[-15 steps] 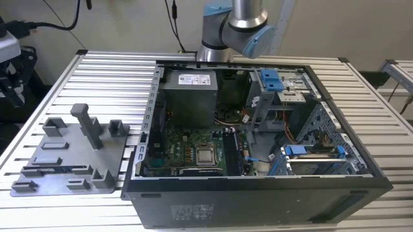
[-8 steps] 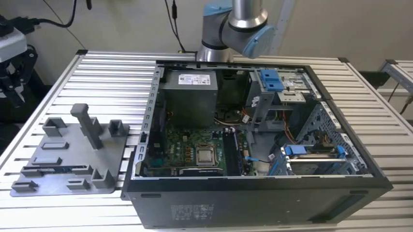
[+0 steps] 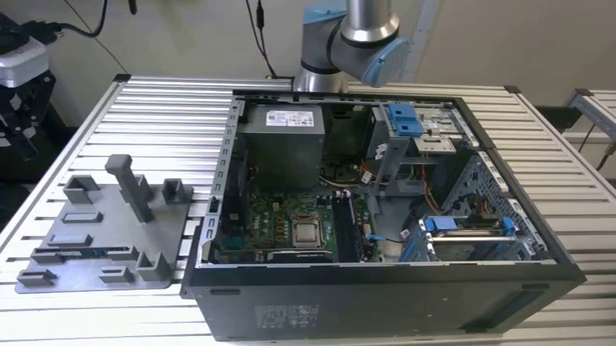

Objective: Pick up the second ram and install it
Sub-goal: 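Pick up the second ram and move it above second insertion slot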

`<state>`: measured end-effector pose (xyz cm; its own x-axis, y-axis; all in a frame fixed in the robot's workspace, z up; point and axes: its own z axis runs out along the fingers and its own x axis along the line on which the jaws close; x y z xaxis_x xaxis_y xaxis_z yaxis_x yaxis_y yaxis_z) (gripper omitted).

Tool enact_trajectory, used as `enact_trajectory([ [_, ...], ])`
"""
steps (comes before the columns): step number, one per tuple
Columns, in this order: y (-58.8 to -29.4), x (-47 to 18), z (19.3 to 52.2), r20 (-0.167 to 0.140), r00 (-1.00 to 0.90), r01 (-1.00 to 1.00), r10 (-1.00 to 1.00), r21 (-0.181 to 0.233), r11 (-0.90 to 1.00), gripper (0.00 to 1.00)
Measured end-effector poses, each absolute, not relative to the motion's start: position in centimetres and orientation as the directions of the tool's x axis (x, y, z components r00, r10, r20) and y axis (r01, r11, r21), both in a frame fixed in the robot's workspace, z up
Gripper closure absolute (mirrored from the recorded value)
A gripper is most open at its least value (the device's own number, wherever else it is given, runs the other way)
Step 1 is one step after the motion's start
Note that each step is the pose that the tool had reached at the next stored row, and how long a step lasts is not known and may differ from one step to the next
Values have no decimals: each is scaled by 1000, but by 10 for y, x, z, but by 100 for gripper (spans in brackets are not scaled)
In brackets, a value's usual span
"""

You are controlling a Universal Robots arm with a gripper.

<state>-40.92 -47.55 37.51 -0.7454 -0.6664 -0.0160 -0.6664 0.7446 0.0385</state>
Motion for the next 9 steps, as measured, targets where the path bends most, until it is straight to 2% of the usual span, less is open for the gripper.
enact_trajectory([
  [9, -476, -409, 375, -17, -628, -778, -778, 38, 627, 89],
])
